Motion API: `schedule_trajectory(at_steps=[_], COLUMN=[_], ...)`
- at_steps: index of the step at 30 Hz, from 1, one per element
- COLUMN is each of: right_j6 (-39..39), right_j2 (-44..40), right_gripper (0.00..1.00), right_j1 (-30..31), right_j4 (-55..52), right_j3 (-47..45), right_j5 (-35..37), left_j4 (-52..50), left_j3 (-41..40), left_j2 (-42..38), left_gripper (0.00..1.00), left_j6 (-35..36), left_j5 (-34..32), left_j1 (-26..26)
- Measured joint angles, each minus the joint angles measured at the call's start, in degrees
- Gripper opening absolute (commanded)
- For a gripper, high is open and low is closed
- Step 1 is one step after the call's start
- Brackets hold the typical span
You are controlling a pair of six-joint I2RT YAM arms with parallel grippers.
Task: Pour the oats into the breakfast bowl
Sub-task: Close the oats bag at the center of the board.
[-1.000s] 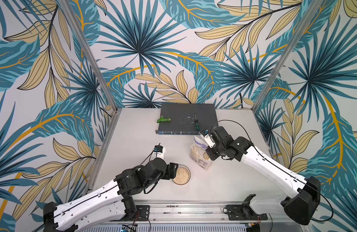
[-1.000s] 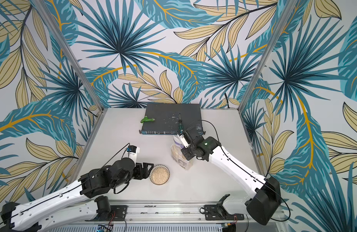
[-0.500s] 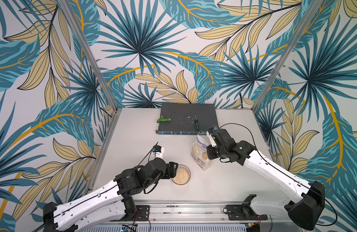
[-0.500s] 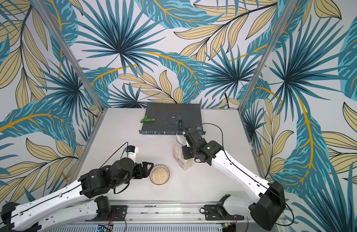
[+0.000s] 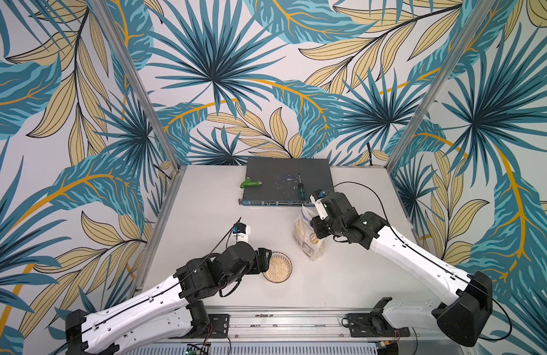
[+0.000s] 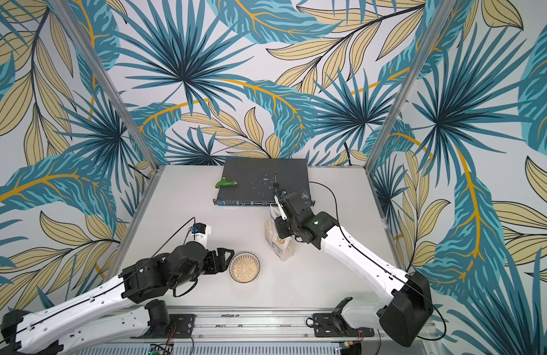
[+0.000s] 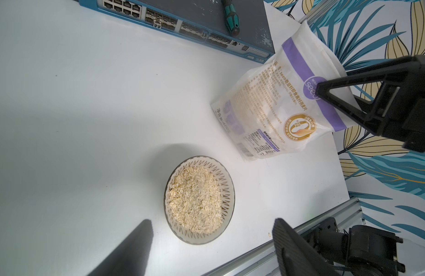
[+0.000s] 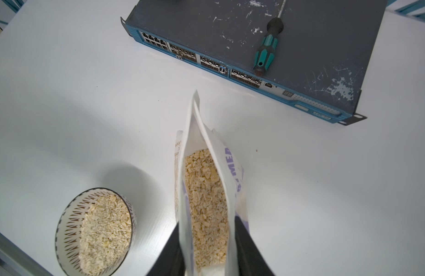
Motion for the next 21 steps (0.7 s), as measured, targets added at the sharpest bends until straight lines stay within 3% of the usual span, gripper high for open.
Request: schedule_trajectory(at_steps=[2, 4, 9, 21], right_j6=[-0.85, -1.70, -1.09, 8.87], right_j2=[0.11, 0.31, 0.81, 3.43], right_gripper=[0.18, 0.00, 0.00, 0.00], right_j1=[0.00, 0.00, 0.00, 0.00], right_j4=[-0.09, -0.33, -1.20, -2.45], right_j3=[0.39, 0.92, 1.73, 4.83], right_j5=[0.00, -0.04, 1.16, 3.63], left_j4=[-0.07, -0.07, -0.09, 0.13], left_j3=[0.00, 0.00, 0.09, 0.83], left_j2=[0.00, 0.00, 0.00, 0.00], left_gripper=[0.82, 0.82, 0.82, 0.81], left_j6=[0.00, -0.02, 0.00, -0.52], left_j5=[0.00, 0.02, 0.02, 0.00], left_j1=[0.00, 0.00, 0.00, 0.00])
